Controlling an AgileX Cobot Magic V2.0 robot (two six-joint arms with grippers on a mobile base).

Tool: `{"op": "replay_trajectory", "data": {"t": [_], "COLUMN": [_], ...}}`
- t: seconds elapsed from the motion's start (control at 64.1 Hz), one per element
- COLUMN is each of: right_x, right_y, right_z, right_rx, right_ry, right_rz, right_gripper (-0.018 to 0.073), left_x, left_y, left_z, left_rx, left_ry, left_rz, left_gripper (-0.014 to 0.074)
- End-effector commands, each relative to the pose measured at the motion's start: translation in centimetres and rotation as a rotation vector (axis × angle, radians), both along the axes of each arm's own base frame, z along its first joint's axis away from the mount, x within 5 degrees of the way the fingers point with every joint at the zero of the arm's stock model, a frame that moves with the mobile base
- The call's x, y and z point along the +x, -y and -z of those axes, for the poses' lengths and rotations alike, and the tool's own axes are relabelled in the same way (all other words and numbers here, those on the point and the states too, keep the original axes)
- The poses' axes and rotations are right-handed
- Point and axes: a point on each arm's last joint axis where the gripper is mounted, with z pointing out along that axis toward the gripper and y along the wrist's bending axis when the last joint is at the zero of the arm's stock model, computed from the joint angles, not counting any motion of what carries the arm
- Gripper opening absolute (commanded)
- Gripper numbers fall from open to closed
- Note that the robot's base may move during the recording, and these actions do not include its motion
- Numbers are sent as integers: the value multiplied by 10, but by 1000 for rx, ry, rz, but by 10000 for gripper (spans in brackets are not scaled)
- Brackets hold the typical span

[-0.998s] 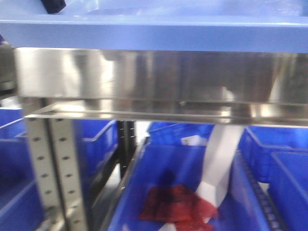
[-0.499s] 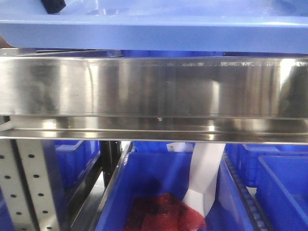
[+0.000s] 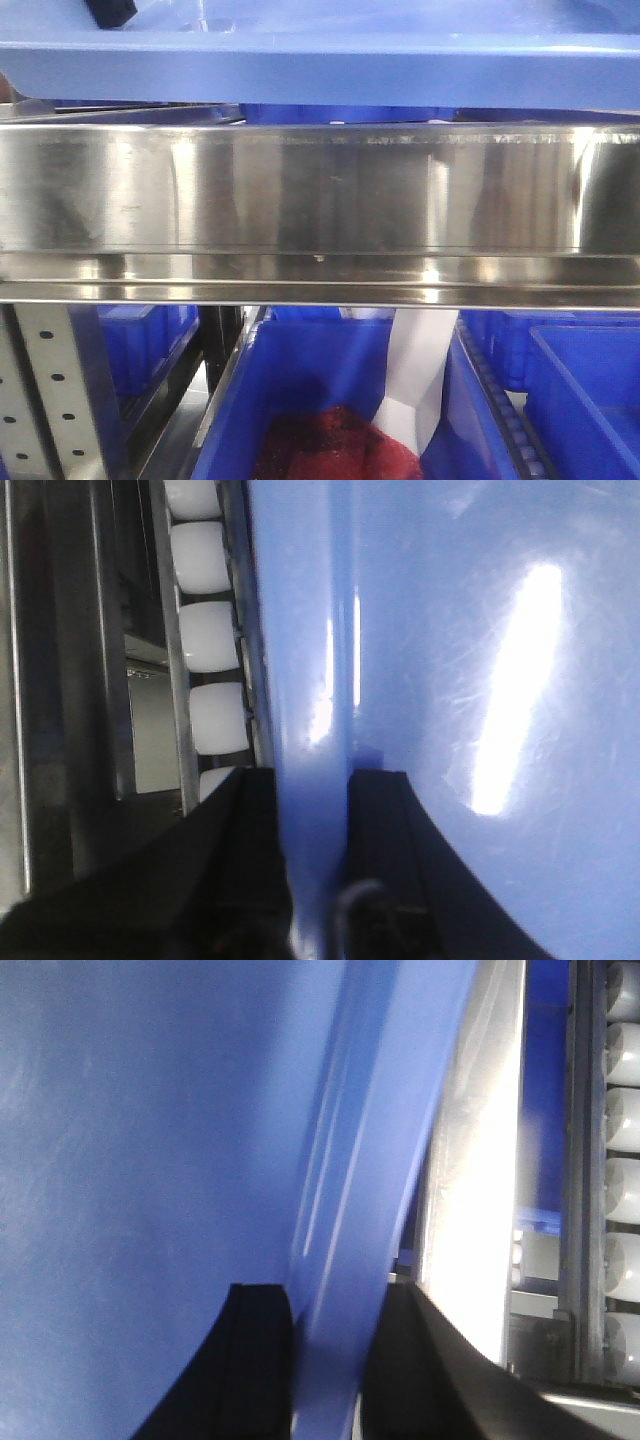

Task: Grab blue tray and place on right shelf
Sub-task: 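Raise the held tray above the steel shelf edge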

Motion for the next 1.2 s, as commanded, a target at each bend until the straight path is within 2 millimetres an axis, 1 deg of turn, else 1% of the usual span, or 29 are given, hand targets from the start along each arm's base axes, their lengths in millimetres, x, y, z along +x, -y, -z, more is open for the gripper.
{"op": "replay_trajectory", "data": {"t": [0.0, 0.686, 1.092, 1.185], "right_x": [-3, -3, -2, -2], "right_y": [-1, -1, -1, -1], "right_z": [-19, -19, -20, -20], "right_rx": [40, 40, 43, 40], "right_ry": [125, 125, 134, 128], "right_rz": [-38, -38, -39, -39], "right_gripper": [56, 56, 56, 56], "left_x": [-14, -14, -15, -14], "left_y": [-8, -8, -5, -4], "left_z": [-12, -12, -12, -12], "left_rx": [39, 37, 8, 24], "left_ry": [-31, -32, -40, -15], "left_rz": [27, 27, 34, 89], "left_gripper": [-48, -48, -48, -48]}}
